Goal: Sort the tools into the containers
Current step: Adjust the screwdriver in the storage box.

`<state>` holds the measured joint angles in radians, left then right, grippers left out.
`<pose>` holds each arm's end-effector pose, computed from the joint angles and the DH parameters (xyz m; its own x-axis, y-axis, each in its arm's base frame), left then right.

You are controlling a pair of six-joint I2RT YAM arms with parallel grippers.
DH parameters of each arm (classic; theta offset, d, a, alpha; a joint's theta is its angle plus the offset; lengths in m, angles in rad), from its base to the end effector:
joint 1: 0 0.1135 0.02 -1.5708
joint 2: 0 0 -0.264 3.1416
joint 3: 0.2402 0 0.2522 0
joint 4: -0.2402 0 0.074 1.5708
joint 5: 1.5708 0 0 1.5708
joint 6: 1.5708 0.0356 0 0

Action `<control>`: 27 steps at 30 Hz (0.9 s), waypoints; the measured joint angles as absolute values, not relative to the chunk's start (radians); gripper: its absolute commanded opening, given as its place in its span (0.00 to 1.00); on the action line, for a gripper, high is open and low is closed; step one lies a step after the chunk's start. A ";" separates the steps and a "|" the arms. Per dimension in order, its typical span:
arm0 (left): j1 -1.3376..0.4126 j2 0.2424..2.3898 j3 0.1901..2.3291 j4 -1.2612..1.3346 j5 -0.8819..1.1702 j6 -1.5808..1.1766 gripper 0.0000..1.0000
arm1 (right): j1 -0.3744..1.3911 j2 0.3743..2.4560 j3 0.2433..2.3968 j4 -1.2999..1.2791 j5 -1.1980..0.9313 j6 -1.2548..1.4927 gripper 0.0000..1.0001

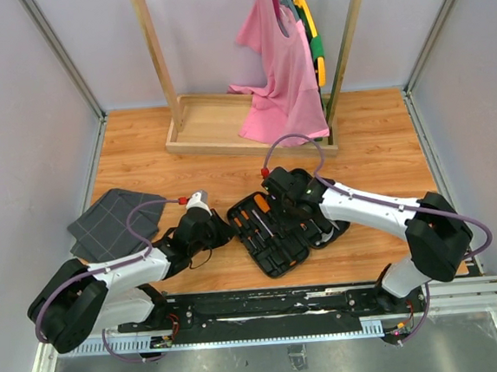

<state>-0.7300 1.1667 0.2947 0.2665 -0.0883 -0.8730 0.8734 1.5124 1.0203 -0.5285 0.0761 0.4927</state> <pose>0.1584 -0.1375 0.1450 -0.7401 -0.3619 -0.5668 0.0671 0.7988 -0.5978 0.1987 0.2329 0.2209 -0.8318 -0.2584 -0.4913 -0.3919 0.9001 0.1902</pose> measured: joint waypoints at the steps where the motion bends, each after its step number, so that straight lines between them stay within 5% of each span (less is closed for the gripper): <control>1: -0.730 1.169 0.296 0.267 -0.087 -0.873 0.02 | 0.873 1.513 1.020 -0.525 0.076 0.490 0.27; 13: -0.730 1.189 0.302 0.282 -0.073 -0.874 0.02 | 0.922 1.587 1.034 -0.521 0.043 0.452 0.33; 27: -0.730 1.198 0.304 0.291 -0.069 -0.876 0.02 | 0.950 1.616 1.035 -0.517 0.028 0.460 0.20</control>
<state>-0.7303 1.1976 0.3042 0.2913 -0.0692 -0.8764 0.9501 1.6161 1.0351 -0.5167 0.0280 0.4603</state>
